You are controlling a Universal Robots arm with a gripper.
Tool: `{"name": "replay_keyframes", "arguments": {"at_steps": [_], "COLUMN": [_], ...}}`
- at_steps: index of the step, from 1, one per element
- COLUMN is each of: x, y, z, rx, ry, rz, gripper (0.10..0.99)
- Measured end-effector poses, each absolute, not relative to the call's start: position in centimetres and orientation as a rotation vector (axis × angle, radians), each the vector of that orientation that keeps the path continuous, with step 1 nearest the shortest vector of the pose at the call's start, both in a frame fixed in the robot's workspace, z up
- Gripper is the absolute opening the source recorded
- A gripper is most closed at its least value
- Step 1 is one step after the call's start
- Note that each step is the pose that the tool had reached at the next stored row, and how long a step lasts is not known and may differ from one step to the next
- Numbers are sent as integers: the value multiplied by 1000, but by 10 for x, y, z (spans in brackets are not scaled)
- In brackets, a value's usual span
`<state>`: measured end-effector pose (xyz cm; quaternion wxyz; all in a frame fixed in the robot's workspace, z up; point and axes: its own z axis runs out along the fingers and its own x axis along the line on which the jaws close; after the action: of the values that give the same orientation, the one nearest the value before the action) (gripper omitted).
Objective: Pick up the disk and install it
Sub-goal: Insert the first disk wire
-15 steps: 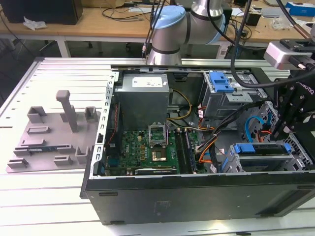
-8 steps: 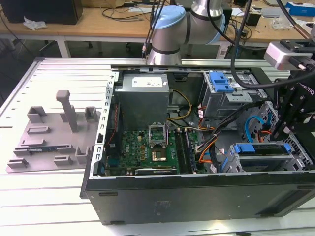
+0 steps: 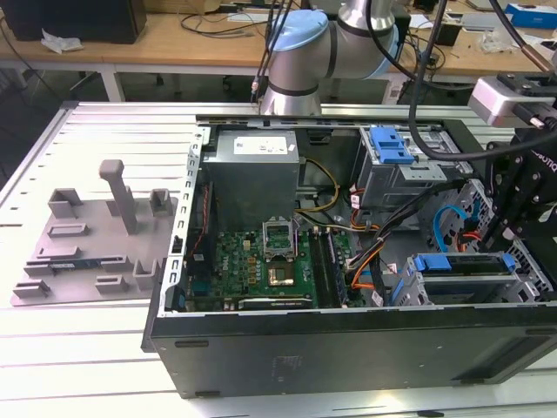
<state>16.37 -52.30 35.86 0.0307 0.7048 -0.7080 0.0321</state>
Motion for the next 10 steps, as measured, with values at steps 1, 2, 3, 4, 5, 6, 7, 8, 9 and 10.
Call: {"name": "replay_keyframes", "arguments": {"at_steps": [1,2,3,4,5,6,7,8,9,10], "x": [164,164,164,163,163,163,163,163,163,163], "y": [-523,-523,-523,-523,-523,-523,-523,-523,-522,-522], "z": [359,359,359,359,359,359,359,359,359,359], "rx": [2172,2172,2172,2172,2172,2172,2172,2172,2172,2171], "ry": [-2182,-2182,-2182,-2182,-2182,-2182,-2182,-2182,-2182,-2183], "rz": [99,99,99,99,99,99,99,99,99,99], "gripper": [165,165,165,165,165,165,165,165,165,165]}}
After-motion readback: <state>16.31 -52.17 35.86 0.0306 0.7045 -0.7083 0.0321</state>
